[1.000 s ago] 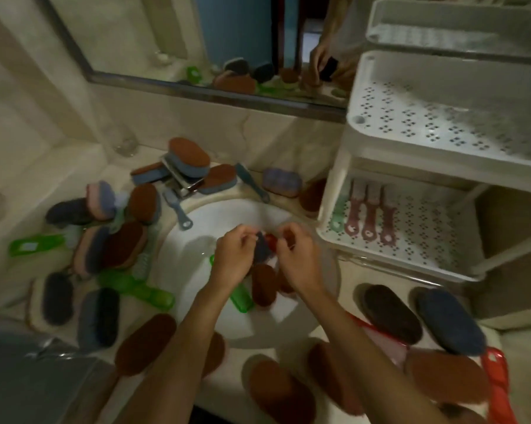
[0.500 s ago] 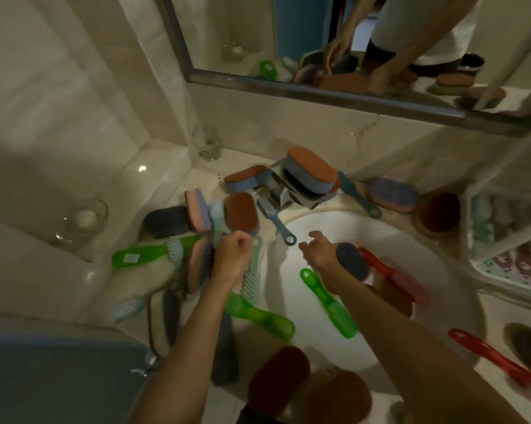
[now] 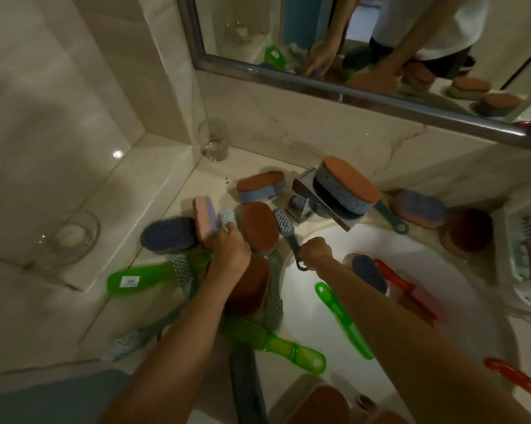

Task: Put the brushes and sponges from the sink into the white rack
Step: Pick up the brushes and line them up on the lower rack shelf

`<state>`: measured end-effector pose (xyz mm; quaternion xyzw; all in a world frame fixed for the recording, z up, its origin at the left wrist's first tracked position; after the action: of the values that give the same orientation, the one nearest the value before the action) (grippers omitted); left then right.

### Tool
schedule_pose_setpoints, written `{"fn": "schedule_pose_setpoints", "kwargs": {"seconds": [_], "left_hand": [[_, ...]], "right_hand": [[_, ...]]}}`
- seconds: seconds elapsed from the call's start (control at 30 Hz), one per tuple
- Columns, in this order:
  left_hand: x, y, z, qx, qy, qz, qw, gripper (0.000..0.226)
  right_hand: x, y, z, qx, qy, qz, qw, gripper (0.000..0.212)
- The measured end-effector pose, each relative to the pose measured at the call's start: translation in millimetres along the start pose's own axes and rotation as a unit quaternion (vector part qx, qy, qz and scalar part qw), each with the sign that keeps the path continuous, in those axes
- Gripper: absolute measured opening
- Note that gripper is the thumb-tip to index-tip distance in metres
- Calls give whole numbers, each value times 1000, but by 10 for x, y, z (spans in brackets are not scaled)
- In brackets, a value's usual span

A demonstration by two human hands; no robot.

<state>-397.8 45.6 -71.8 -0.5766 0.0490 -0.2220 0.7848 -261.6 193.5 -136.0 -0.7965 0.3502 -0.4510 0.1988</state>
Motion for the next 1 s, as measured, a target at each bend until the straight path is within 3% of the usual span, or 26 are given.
{"fn": "schedule_pose_setpoints", "kwargs": {"seconds": [0.1, 0.27, 0.37, 0.47, 0.57, 0.63, 0.77, 0.9, 1.0], "left_hand": [[-61, 118, 45, -30, -1, -43, 999, 54], [-170, 152, 55, -37, -48, -45, 997, 61], [-178, 95, 110, 40, -52, -17, 998, 53], [-145, -166, 138, 63, -71, 61, 994, 54], [-20, -415, 108, 134, -126, 85, 979, 54], [49, -617, 82, 155, -111, 140, 972, 60], [414, -1028, 338, 239, -46, 202, 949, 42], [808, -1130, 760, 309, 11, 183, 933, 30], [1046, -1063, 1192, 325, 100, 166, 925, 17]], "right_hand": [[-5, 18, 67, 39, 3, -18, 999, 26], [29, -152, 179, 100, -30, 1, 995, 22], [112, -226, 150, 65, -60, 24, 996, 21], [266, -330, 37, 10, -108, 66, 992, 16], [456, -350, -49, -82, -116, 36, 989, 18], [586, -355, -109, -128, -127, 4, 984, 16], [867, -600, -223, -152, -189, 39, 970, 9], [1184, -1122, -195, -200, -249, 120, 940, 11], [1359, -1623, 142, -236, -245, 216, 915, 19]]}}
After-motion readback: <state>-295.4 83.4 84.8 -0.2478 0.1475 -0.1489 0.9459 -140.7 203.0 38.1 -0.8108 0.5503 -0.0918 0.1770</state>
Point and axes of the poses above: each hand's wrist, its own x-axis away from the middle knuckle, its own y-axis out of the palm, z = x × y, the point moved 9 cm from there along -x, towards the middle knuckle, and after that the axes turned 10 degrees about z, right-handed, at the moved point
